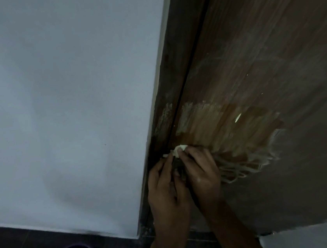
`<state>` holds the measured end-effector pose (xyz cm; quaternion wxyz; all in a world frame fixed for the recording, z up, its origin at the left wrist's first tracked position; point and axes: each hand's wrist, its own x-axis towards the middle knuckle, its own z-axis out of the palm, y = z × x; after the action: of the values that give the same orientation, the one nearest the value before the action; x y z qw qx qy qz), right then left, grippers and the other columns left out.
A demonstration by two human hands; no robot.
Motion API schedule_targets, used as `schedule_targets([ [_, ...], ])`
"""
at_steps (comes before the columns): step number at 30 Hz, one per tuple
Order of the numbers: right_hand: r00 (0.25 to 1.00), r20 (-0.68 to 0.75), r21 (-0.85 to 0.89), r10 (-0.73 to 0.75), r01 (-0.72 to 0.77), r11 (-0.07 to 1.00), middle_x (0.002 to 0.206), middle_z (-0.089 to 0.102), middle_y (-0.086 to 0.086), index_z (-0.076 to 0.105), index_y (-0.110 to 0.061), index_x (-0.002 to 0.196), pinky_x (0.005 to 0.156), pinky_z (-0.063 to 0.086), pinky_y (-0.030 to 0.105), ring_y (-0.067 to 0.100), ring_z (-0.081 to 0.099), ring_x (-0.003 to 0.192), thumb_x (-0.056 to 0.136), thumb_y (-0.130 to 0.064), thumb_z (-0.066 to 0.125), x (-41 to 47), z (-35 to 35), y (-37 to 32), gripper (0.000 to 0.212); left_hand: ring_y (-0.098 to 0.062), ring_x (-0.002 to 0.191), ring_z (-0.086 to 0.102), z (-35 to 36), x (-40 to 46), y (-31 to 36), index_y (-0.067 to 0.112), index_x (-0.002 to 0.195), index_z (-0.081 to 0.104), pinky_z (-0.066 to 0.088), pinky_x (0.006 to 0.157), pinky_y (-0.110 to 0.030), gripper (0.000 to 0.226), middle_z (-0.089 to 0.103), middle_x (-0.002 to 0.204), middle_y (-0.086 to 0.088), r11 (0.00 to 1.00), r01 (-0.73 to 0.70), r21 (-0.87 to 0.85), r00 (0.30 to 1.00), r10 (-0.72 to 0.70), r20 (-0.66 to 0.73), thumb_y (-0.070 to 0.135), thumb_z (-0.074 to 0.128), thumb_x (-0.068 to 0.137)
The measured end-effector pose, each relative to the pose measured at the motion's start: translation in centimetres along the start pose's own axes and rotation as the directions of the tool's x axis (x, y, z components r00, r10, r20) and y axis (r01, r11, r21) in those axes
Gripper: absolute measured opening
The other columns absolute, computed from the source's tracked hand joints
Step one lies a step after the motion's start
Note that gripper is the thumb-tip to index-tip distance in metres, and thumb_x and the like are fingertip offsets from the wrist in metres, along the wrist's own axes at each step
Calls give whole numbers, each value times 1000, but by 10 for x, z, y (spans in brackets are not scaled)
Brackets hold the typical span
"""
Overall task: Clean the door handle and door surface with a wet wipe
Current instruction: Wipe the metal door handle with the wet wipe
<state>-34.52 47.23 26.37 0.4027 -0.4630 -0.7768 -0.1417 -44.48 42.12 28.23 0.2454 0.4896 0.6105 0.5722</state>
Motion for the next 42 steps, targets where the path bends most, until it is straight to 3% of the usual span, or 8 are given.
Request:
schedule_targets([
  [7, 966, -257, 34, -16, 25, 999, 104, 66, 14, 67, 3, 120, 94, 46, 22, 21, 59, 95, 95, 1, 63, 53, -5, -11, 25, 1, 108, 54, -6, 0, -3, 6, 117, 74, 34, 93, 1, 41, 68, 117, -7, 994, -105, 23, 995, 105, 3, -12, 59, 84],
  [13, 995, 58, -15, -78, 79, 997, 114, 67, 20, 65, 8, 121, 90, 53, 39, 32, 63, 101, 94, -2, 65, 10, 3, -5, 29, 1, 114, 54, -7, -2, -12, 11, 120, 73, 35, 99, -3, 43, 66, 122, 4, 998, -65, 19, 998, 65, 8, 1, 55, 83],
  [18, 951, -279, -72, -134, 118, 990, 113, 64, 8, 71, -2, 116, 95, 44, 25, 25, 59, 96, 92, -3, 69, 72, -3, -18, 24, -2, 106, 57, -5, -2, -16, 9, 111, 76, 38, 94, -2, 39, 67, 112, 3, 996, -89, 30, 995, 88, 41, 0, 58, 78],
  [21, 898, -419, -234, -137, 40, 972, 106, 64, -1, 75, -16, 110, 82, 42, 34, 21, 55, 92, 91, -14, 73, 93, -3, -22, 19, -2, 103, 58, -4, -1, -15, 10, 109, 76, 37, 93, -2, 36, 70, 109, 1, 995, -97, 28, 994, 96, 50, 0, 58, 79],
  [27, 974, -12, -271, -225, 213, 939, 106, 72, 1, 72, -14, 113, 77, 35, 39, 24, 53, 101, 91, -12, 68, 37, 14, -16, 22, -24, 94, 69, -8, -8, -28, 8, 105, 76, 48, 81, -21, 26, 73, 104, -7, 995, -47, 92, 993, 37, 109, 4, 63, 83],
  [34, 903, -412, -104, -122, 86, 991, 100, 71, 1, 75, -11, 109, 73, 48, 36, 20, 53, 84, 91, -9, 72, 99, 3, -29, 18, -13, 99, 63, -11, -13, -26, 12, 107, 75, 49, 84, -22, 36, 71, 107, -2, 995, -87, 39, 996, 86, 27, 0, 57, 79],
  [40, 978, 82, -187, -193, 205, 961, 103, 70, 5, 72, -7, 100, 69, 36, 38, 26, 50, 89, 78, -3, 78, 34, 17, -23, 23, -12, 98, 61, -15, -11, -27, 10, 110, 72, 38, 87, -10, 33, 71, 108, -2, 996, -19, 93, 1000, 19, -7, 6, 57, 81],
  [42, 981, 93, -195, -171, 187, 963, 100, 69, 2, 73, -11, 101, 69, 35, 37, 25, 51, 88, 79, -9, 80, 29, 13, -17, 22, -4, 102, 57, -16, -12, -27, 12, 115, 72, 34, 92, -2, 38, 70, 111, 2, 996, -2, 94, 1000, 3, -15, 5, 55, 81],
])
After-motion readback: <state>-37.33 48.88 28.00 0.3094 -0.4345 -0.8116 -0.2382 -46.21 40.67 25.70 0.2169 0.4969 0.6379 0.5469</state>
